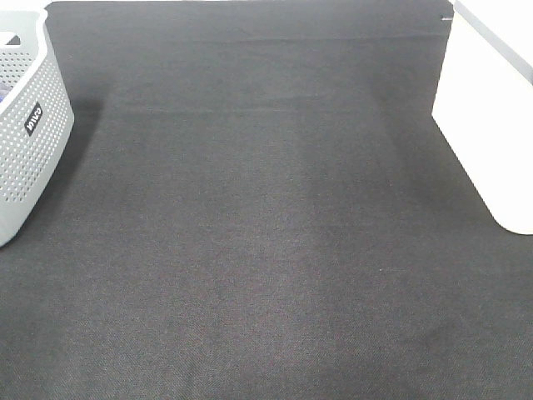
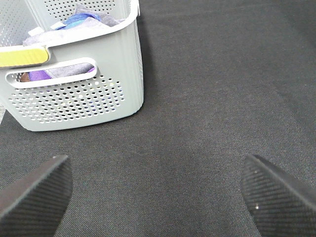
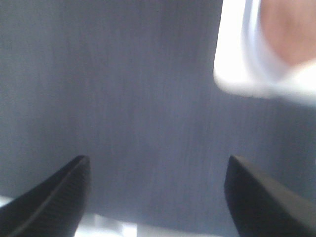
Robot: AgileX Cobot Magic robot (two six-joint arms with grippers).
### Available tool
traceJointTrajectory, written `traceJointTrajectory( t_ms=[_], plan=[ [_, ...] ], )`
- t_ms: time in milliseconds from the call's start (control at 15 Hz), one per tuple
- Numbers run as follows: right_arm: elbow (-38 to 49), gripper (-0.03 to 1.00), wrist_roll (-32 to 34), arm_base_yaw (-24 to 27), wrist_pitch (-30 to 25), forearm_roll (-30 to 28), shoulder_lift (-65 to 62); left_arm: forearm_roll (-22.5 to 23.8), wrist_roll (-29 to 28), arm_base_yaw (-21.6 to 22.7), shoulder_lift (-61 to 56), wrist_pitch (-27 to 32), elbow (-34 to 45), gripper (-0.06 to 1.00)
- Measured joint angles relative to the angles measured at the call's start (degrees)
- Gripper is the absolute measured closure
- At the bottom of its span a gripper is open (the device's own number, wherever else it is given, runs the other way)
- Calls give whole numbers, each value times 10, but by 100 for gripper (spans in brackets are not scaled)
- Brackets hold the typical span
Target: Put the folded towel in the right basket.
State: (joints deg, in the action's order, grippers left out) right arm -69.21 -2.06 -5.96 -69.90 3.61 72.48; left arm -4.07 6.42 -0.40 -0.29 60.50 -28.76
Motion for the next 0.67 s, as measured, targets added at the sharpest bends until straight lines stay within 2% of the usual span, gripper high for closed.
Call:
traceJointTrajectory(
  t_ms=[400, 533, 667],
  plan=[
    [285, 25, 0, 0, 2, 0, -240, 0, 0, 0, 0, 0, 0, 6],
    [360, 25, -3, 0, 40, 0, -345, 0, 0, 0, 0, 0, 0, 6],
    [396, 25, -15, 0, 74, -1, -445, 0, 0, 0, 0, 0, 0, 6]
  ],
)
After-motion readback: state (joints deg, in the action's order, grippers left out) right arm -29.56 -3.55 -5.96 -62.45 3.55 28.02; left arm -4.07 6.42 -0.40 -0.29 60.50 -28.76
